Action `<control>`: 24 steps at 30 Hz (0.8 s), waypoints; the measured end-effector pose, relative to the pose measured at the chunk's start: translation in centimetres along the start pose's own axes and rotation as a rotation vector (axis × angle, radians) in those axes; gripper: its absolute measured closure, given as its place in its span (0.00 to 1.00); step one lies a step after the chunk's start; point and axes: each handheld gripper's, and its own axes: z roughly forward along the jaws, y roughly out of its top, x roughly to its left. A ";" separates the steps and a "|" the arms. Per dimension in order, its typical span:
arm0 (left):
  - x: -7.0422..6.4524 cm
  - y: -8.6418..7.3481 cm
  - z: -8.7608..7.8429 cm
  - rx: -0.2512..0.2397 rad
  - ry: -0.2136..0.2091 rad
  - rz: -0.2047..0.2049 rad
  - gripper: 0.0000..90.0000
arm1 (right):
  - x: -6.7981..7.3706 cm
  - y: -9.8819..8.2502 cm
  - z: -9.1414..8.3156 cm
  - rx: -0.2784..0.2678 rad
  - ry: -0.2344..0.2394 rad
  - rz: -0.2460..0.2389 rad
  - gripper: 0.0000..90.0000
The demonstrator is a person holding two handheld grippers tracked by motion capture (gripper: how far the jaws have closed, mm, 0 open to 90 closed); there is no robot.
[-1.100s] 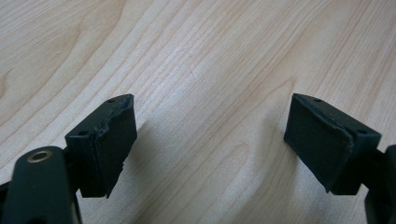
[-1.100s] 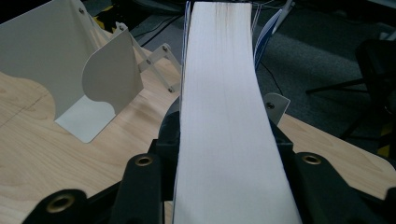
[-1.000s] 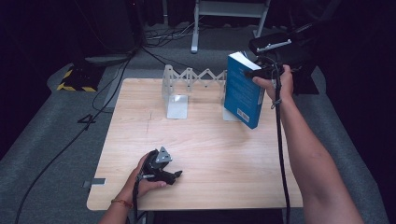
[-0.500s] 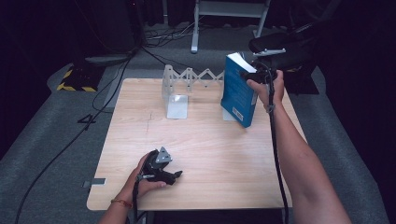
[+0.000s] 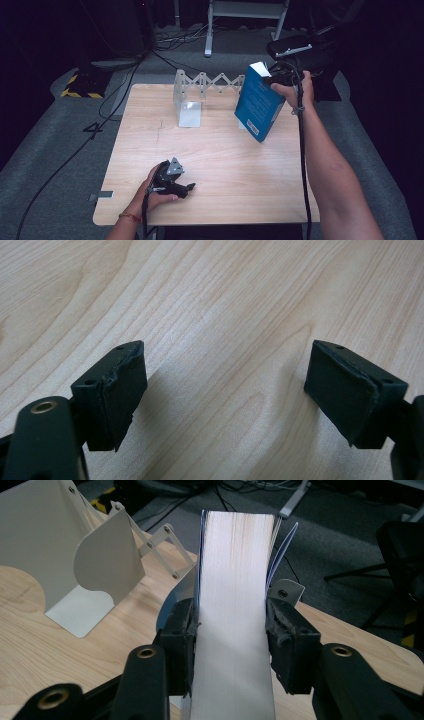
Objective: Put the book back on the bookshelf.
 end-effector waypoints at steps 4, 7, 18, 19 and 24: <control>-0.1 0.0 0.0 0.001 -0.005 0.004 0.19 | -0.7 0.1 1.2 0.088 0.044 0.025 0.59; -0.1 -0.1 -0.1 0.000 -0.007 0.006 0.19 | -0.7 0.1 1.7 0.118 0.025 -0.006 0.59; -0.1 -0.1 0.0 0.001 -0.016 0.011 0.19 | -0.7 1.0 2.0 0.187 0.072 0.010 0.67; -0.1 -0.1 0.0 0.001 -0.018 0.012 0.19 | -0.7 1.0 1.9 0.183 0.070 0.019 0.67; -0.1 0.0 0.0 0.001 -0.022 0.017 0.19 | -0.7 1.0 1.8 0.171 0.022 0.036 0.67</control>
